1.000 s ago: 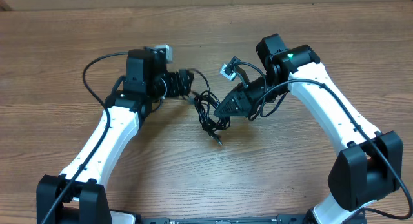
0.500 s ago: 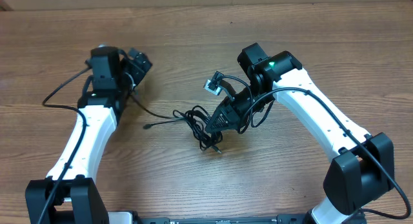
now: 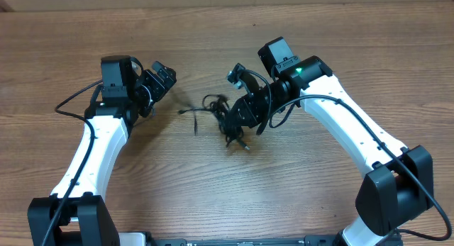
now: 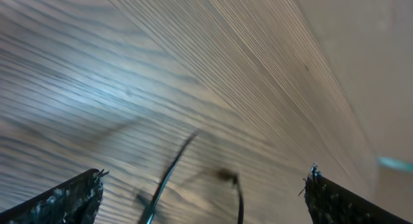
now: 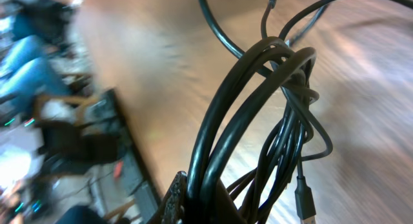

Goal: Untangle cables

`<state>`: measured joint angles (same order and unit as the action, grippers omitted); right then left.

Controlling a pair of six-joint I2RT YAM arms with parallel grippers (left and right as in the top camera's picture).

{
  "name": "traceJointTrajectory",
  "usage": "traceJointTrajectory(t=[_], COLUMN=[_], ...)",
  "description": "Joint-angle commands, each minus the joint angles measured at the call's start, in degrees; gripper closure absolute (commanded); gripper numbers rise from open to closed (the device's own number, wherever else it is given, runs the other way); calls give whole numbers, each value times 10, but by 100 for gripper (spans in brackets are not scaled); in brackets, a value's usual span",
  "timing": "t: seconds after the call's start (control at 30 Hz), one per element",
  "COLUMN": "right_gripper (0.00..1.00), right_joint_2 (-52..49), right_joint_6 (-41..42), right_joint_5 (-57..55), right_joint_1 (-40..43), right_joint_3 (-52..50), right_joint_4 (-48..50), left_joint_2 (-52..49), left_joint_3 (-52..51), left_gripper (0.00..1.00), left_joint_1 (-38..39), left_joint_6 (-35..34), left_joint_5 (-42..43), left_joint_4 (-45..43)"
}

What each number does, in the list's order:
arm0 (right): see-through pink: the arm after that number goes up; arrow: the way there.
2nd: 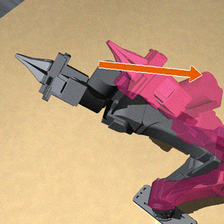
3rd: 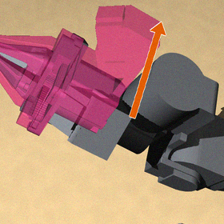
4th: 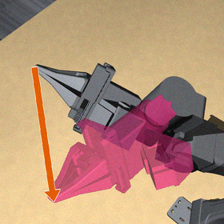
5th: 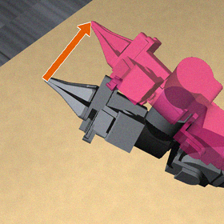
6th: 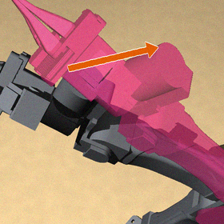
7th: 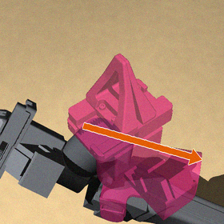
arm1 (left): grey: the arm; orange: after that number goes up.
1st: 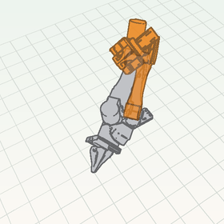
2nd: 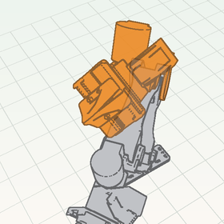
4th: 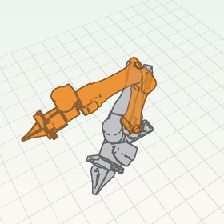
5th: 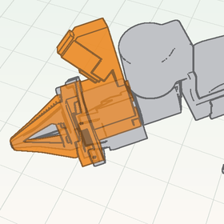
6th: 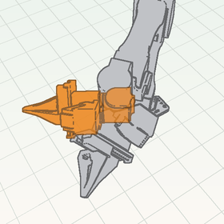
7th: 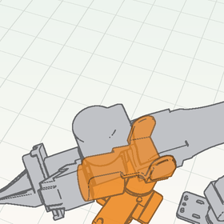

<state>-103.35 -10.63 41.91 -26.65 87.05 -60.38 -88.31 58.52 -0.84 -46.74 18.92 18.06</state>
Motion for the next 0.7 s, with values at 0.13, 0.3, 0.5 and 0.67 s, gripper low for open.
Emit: traceJointTrajectory(t=[0.13, 0.3, 0.5, 0.67], right_gripper=[96, 96, 96, 96], right_joint_2=[15, 15, 16, 28], right_joint_6=[107, 107, 131, 132], right_joint_5=[-166, -166, -160, -110], right_joint_1=[0, 0, 0, 0], right_joint_3=[13, 13, 13, 13], right_joint_4=[25, 29, 29, 29], left_joint_2=[-1, -1, -1, -5], left_joint_3=[31, 39, 38, 35], left_gripper=[0, 0, 1, 0], left_joint_1=[-17, -32, 26, 103], left_joint_6=[-50, -163, -267, -379], left_joint_5=[129, 215, 249, 188], left_joint_4=[56, 88, 94, 94])
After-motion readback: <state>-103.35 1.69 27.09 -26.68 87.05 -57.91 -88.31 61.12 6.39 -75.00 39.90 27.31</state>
